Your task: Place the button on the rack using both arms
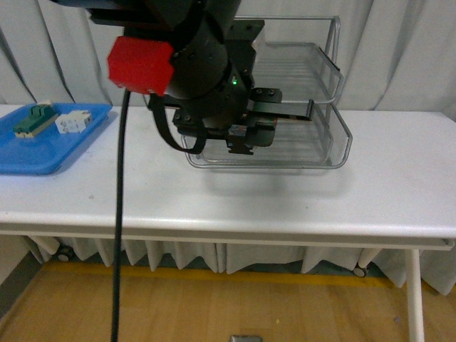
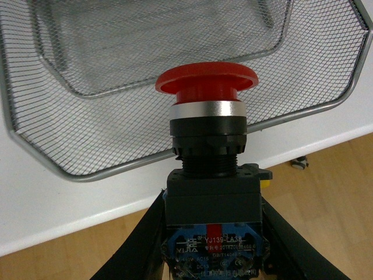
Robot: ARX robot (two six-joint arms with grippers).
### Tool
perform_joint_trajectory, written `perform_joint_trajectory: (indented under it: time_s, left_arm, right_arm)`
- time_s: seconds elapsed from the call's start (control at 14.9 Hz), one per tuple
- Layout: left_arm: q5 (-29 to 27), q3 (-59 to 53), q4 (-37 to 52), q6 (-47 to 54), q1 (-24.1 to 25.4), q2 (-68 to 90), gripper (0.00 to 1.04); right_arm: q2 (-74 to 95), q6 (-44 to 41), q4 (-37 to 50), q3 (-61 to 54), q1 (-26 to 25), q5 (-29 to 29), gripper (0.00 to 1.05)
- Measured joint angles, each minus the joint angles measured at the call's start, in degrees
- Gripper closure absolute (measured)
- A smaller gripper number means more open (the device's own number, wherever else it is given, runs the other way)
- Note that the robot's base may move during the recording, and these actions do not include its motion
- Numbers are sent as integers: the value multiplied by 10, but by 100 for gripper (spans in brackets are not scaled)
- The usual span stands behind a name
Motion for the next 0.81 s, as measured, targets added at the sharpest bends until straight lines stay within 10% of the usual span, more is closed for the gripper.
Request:
perform_joint_trajectory:
  time_s: [0.81]
  left_arm:
    - [-28,433,-216,-29,8,284,69]
  right_arm:
    - [0,0,0,0,0,0,6]
